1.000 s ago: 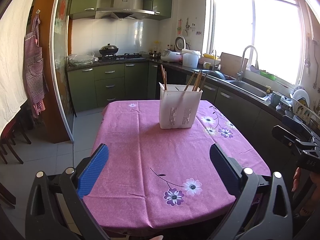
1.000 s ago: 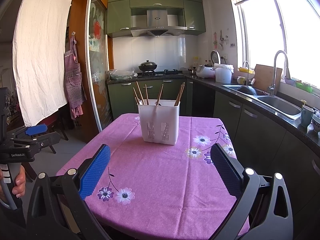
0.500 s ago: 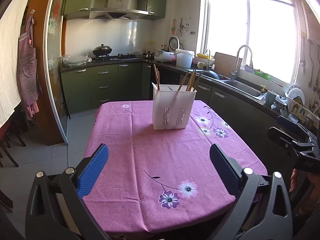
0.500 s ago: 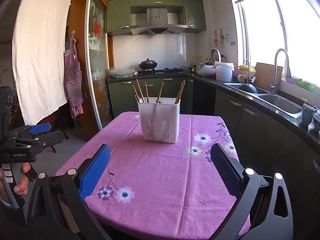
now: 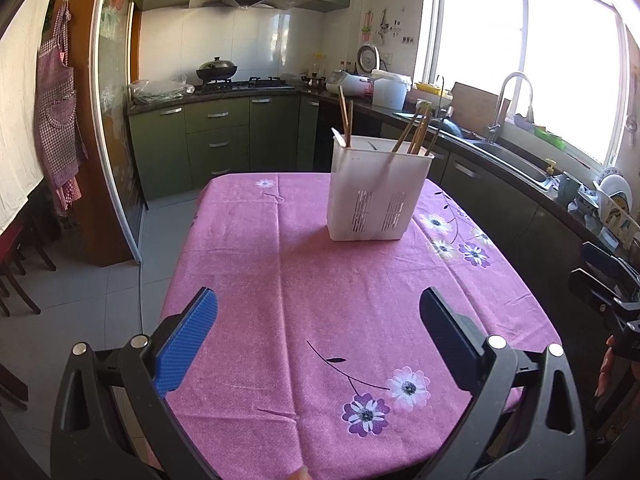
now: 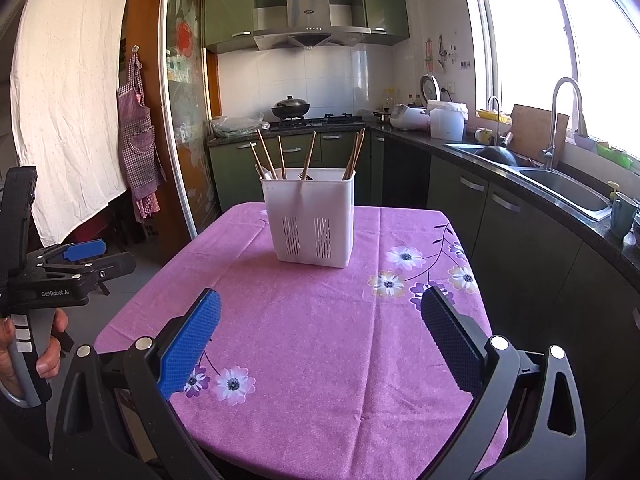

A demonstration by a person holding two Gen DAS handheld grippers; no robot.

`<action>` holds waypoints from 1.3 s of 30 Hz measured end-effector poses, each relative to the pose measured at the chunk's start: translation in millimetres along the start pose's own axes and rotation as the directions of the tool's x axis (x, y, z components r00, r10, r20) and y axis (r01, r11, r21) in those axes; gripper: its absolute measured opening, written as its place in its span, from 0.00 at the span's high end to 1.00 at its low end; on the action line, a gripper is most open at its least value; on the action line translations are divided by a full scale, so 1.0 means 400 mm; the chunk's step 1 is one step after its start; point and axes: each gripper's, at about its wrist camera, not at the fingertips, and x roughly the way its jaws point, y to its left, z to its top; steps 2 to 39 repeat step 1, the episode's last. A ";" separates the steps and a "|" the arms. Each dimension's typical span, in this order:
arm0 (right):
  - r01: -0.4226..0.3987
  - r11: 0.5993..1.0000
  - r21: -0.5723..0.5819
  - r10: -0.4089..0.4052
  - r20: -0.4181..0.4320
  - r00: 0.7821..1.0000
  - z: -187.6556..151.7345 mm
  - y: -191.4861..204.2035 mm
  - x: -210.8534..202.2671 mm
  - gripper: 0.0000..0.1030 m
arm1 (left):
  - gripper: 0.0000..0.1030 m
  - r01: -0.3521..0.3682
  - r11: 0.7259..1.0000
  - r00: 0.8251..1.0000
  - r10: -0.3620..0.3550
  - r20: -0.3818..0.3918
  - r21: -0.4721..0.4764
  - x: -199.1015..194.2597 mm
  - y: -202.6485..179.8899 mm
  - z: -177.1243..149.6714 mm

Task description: Organize utensils

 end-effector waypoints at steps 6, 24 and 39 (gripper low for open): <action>0.004 1.000 0.003 -0.004 -0.015 1.000 0.000 -0.008 0.021 0.04 | 0.06 -0.008 1.000 1.000 0.008 -0.018 -0.014 0.030 0.012 0.003; 0.004 1.000 0.003 -0.004 -0.015 1.000 0.000 -0.008 0.021 0.04 | 0.06 -0.008 1.000 1.000 0.008 -0.018 -0.014 0.030 0.012 0.003; 0.004 1.000 0.003 -0.004 -0.015 1.000 0.000 -0.008 0.021 0.04 | 0.06 -0.008 1.000 1.000 0.008 -0.018 -0.014 0.030 0.012 0.003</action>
